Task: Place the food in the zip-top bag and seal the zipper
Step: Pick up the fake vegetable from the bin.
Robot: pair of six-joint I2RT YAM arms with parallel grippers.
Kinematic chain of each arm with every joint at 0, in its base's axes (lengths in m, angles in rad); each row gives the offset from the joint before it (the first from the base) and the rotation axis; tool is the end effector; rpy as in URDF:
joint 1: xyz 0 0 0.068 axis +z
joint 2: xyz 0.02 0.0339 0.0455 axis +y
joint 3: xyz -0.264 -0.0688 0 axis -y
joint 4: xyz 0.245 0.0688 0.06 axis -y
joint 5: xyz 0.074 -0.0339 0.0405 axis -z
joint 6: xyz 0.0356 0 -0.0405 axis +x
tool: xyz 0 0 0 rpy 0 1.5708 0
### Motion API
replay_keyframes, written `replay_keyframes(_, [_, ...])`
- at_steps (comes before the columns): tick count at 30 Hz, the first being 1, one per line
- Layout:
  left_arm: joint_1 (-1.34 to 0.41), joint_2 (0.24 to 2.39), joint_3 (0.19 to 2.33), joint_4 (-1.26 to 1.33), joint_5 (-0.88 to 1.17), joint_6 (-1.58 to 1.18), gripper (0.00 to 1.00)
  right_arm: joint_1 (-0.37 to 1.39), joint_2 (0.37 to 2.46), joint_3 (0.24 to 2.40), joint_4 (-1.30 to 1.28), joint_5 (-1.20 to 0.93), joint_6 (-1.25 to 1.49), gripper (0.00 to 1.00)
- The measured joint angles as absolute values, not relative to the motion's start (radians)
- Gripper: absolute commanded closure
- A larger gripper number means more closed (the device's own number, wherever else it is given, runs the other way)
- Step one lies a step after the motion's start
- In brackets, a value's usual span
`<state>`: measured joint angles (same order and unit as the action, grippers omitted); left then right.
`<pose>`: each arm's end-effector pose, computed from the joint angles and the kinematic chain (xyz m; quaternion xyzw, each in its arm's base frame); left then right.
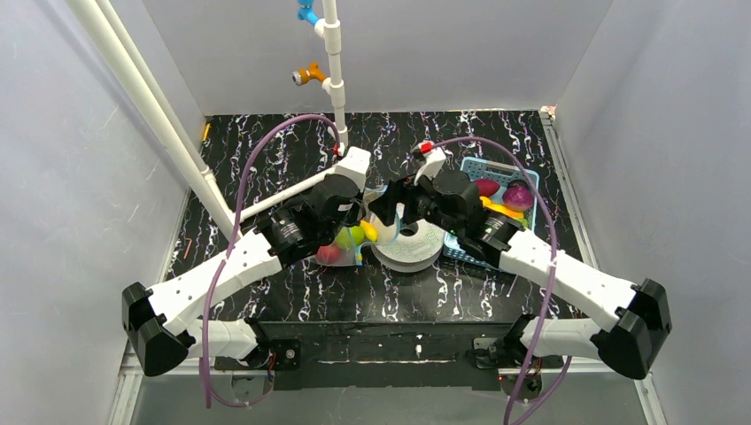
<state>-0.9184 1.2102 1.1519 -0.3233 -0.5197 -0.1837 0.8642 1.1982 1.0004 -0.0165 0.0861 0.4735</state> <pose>0.1794 -0.2056 0.3671 0.1532 0.7988 -0.1021 0.5727 0.1860 0.2132 0.3468 -0.1245 0.7684 0.3624 0.5126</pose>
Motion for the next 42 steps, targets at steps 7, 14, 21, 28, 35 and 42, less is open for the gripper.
replay_keyframes(7, [-0.918,1.21,1.152,-0.323,-0.535,-0.179,1.0,0.848,1.084,0.996,-0.085,0.284,0.416,0.07])
replay_keyframes(14, [-0.918,1.21,1.152,-0.323,-0.535,-0.179,1.0,0.663,1.024,0.958,-0.25,0.508,0.467,0.05])
replay_keyframes(21, [-0.918,1.214,1.152,-0.323,-0.535,-0.179,1.0,0.461,1.107,0.981,-0.436,0.646,0.442,0.02])
replay_keyframes(28, [-0.918,1.219,1.152,-0.323,-0.535,-0.179,1.0,0.414,1.344,1.109,-0.534,0.813,0.353,0.02])
replay_keyframes(35, [-0.918,1.219,1.152,-0.323,-0.535,-0.179,1.0,0.367,1.581,1.237,-0.617,0.927,0.314,0.02])
replay_keyframes(42, [-0.918,1.219,1.152,-0.323,-0.537,-0.176,1.0,0.334,1.736,1.294,-0.638,0.976,0.275,0.02])
